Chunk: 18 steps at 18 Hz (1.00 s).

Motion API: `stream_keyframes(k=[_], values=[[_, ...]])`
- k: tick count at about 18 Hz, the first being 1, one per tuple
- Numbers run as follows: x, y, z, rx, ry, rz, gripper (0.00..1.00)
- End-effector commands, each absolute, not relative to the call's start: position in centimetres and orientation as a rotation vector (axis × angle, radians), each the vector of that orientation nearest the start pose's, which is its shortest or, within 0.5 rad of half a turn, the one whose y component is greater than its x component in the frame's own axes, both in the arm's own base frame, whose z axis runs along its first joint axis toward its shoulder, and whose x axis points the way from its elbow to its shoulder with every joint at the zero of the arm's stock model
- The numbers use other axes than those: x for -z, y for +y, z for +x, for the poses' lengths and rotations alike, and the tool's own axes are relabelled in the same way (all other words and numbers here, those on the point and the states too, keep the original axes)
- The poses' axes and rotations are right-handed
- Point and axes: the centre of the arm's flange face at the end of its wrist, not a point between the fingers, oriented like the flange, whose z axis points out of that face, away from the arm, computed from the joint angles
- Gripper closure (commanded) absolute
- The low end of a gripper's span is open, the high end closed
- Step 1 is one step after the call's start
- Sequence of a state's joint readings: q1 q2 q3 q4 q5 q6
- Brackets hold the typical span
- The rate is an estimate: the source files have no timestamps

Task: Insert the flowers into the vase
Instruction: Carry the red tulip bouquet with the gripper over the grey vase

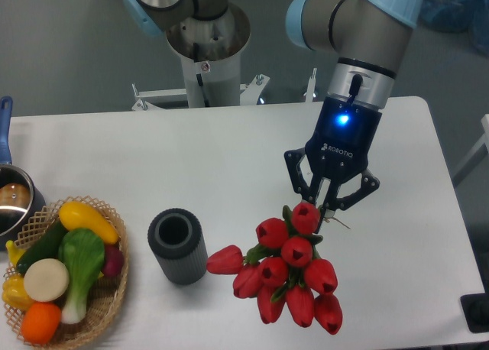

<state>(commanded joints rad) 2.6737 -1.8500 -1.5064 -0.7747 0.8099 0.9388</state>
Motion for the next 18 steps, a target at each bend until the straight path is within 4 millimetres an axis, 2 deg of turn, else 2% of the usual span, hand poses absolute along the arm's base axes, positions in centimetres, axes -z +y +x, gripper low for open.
stream_keyframes(k=[11, 13, 18], values=[[-48.2, 46.0, -46.1, -0.012, 0.116, -2.127, 0.83], [-48.6, 46.2, -45.8, 0.015, 0.142, -2.088, 0.83], [-47.7, 47.5, -45.7, 0.041, 0.176, -2.064, 0.83]])
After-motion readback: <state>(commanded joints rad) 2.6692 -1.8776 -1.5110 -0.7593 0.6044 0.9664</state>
